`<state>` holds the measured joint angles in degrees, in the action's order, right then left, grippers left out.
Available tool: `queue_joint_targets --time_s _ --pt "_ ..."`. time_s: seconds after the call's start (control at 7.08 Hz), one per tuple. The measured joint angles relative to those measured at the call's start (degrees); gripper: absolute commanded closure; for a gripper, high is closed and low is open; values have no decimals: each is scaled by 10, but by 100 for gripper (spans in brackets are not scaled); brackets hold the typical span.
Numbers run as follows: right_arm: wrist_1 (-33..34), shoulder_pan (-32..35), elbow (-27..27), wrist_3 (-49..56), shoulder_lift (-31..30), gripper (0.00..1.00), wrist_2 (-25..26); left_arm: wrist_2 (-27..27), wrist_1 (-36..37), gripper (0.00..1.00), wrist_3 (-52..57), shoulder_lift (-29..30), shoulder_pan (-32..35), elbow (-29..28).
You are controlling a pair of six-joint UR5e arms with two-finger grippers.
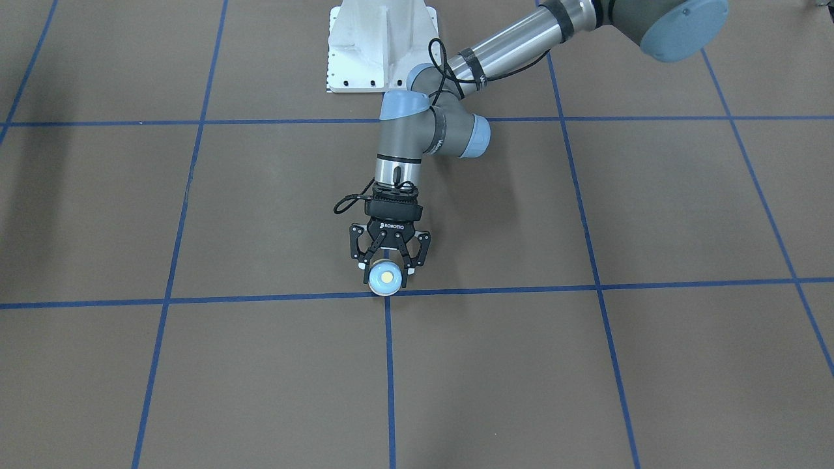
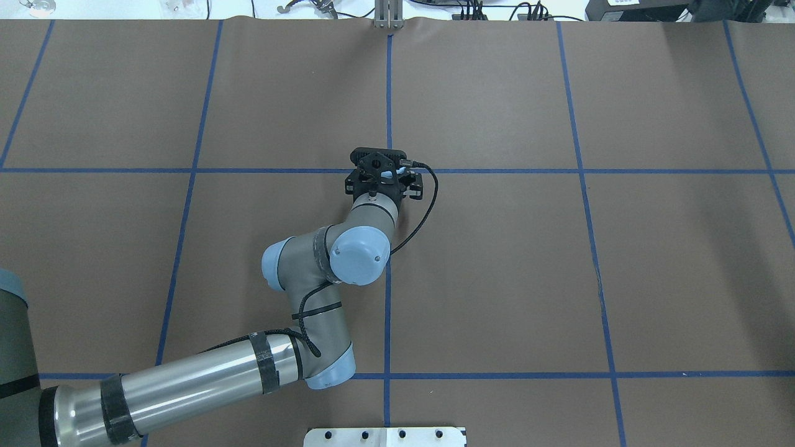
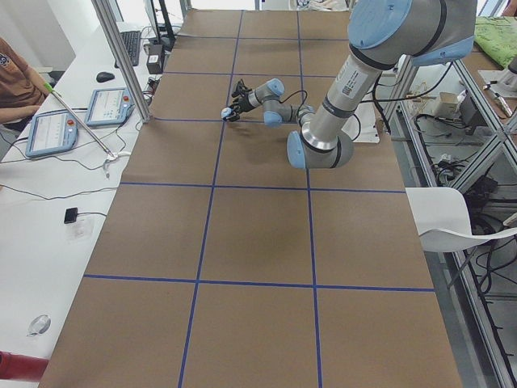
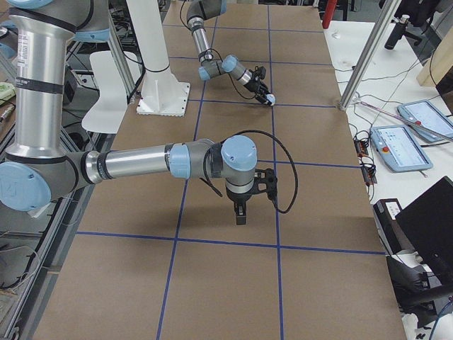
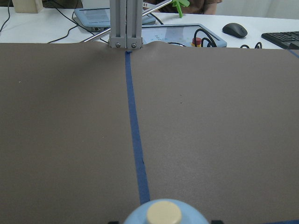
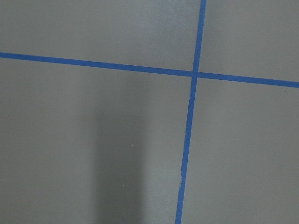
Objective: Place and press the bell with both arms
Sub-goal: 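Lower the bell onto the table centre and open the left gripper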
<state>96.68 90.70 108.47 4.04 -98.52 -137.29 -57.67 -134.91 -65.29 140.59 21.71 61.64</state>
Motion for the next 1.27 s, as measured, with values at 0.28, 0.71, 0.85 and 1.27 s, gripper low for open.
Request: queue_joint_targets --time_s 0.28,0.71,0.85,1.27 --pt "0 0 0 0 -1 0 0 -1 0 12 0 0 -1 -3" --pt "0 0 0 0 -1 0 0 -2 0 0 -1 2 -1 -1" --pt "0 0 1 0 -1 0 1 -2 0 0 -1 4 -1 4" --pt "0 -3 16 0 12 0 3 -60 8 0 38 7 42 52"
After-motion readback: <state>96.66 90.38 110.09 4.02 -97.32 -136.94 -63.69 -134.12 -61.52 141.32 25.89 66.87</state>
